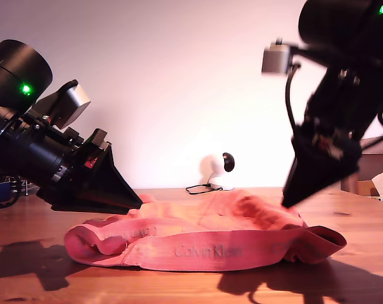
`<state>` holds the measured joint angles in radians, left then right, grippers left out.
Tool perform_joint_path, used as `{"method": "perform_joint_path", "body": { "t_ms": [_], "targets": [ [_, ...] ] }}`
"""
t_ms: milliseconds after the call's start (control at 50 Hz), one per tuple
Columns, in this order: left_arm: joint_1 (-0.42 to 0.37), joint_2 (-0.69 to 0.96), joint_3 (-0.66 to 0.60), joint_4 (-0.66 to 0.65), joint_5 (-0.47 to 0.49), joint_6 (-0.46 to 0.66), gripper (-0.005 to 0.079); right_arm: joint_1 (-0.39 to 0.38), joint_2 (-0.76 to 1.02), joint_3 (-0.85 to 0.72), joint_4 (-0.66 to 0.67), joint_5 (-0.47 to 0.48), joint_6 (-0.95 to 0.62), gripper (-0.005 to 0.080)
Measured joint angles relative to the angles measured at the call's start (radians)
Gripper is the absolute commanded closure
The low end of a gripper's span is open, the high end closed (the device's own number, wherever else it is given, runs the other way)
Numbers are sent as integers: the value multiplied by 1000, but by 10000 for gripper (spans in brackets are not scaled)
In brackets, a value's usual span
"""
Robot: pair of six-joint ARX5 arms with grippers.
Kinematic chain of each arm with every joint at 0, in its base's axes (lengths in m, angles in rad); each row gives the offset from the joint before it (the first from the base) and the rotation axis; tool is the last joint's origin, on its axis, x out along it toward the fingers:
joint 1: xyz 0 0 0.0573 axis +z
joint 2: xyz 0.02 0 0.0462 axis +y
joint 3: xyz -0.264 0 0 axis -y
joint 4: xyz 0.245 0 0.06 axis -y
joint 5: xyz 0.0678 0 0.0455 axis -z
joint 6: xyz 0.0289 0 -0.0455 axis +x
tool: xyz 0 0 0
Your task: Fold the underwear in front of you. After folding it, place it to the right side.
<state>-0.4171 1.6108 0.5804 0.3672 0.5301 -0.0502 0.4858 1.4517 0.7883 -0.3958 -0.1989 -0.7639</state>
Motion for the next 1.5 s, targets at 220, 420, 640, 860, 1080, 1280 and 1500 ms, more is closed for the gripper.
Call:
{"method": "perform_joint_path", "body": {
  "t_ms": [220,420,640,860,1080,1280,1500],
  "targets": [
    [0,0,0,0,11,-21,472,28,79,0,0,0,-28,402],
    [0,0,0,-5,29,-27,472,34,80,0,23,0,-45,586],
    [0,0,0,-5,39,-49,472,33,80,0,72,0,-46,763],
    [0,0,0,-5,44,-49,472,34,80,0,73,1,-45,763],
    [0,0,0,-5,44,-49,472,89,80,0,35,31,-19,763],
    [0,0,0,-5,44,-49,472,145,70,24,-39,75,40,763],
    [0,0,0,-5,44,-49,472,171,-38,76,-104,129,69,763]
  ]
}}
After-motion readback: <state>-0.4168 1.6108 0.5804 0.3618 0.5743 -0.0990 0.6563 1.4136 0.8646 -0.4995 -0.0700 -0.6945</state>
